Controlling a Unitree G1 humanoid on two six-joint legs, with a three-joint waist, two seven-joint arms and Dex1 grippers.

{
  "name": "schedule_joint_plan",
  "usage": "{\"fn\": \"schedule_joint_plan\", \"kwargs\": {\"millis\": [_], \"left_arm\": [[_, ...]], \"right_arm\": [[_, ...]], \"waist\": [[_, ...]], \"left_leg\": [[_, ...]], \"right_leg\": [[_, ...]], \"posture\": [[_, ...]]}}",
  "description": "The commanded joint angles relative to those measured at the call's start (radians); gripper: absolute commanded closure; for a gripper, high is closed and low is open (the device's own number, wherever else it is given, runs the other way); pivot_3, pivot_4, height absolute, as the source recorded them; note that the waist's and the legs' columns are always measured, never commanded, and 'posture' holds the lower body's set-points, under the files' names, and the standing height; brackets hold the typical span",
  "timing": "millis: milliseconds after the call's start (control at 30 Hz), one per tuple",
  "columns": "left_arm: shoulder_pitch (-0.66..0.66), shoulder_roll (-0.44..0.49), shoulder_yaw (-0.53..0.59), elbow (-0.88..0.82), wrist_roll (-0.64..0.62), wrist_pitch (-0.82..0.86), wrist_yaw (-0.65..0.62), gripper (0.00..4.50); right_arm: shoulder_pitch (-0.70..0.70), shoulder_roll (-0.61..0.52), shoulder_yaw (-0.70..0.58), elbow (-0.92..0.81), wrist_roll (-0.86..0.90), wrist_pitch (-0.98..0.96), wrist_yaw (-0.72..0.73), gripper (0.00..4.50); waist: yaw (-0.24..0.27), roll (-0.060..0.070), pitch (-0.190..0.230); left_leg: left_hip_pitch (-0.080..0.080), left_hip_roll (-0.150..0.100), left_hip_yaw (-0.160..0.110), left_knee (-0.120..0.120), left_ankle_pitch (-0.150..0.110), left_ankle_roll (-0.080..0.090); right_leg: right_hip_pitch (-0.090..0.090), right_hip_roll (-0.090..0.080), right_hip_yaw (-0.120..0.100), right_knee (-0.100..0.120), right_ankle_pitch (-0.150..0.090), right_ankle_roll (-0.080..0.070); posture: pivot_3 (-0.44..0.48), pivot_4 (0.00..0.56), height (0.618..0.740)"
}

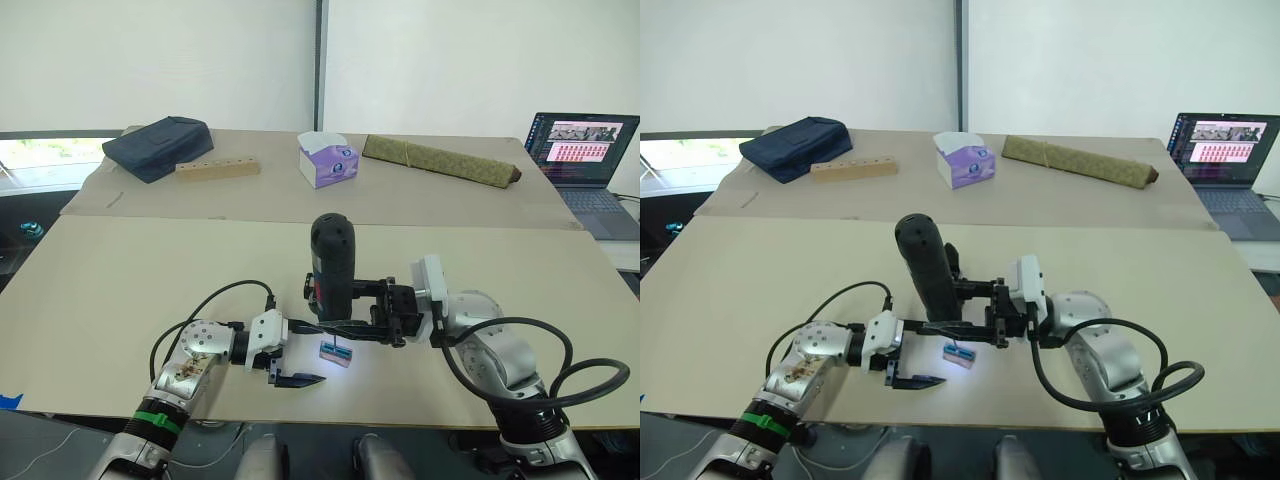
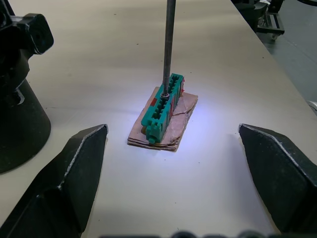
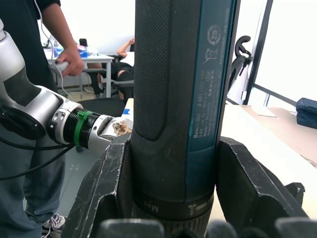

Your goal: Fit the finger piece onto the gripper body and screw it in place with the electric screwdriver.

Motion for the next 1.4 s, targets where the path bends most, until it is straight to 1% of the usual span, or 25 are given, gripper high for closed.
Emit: {"fn": "schedule_joint_plan", "kwargs": {"millis": [33, 567, 1400], "left_arm": [[0.012, -0.006, -0.029, 0.038, 0.023, 0.007, 0.007, 0.05], [0.007, -0.009, -0.025, 0.052, 0.024, 0.004, 0.010, 0.05], [0.000, -0.010, -0.022, 0.064, 0.026, 0.000, 0.013, 0.05]], "right_arm": [[-0.018, 0.002, -0.024, -0.023, 0.005, -0.040, 0.005, 2.59], [0.003, -0.001, 0.003, -0.026, -0.009, -0.031, 0.013, 2.59], [-0.008, 0.008, -0.003, -0.022, 0.012, 0.008, 0.004, 2.59]], "waist": [[0.000, 0.000, 0.000], [0.000, 0.003, -0.004], [0.000, 0.004, -0.006]], "left_leg": [[0.000, 0.000, 0.000, 0.000, 0.000, 0.000], [0.001, 0.000, 0.000, 0.000, 0.000, 0.000], [0.002, 0.000, 0.000, 0.000, 0.000, 0.000]], "right_leg": [[0.000, 0.000, 0.000, 0.000, 0.000, 0.000], [0.001, 0.000, 0.000, 0.000, 0.000, 0.000], [0.001, 0.000, 0.000, 0.000, 0.000, 0.000]], "posture": [[0.000, 0.150, 0.740], [0.000, 0.150, 0.740], [0.000, 0.150, 0.740]]}}
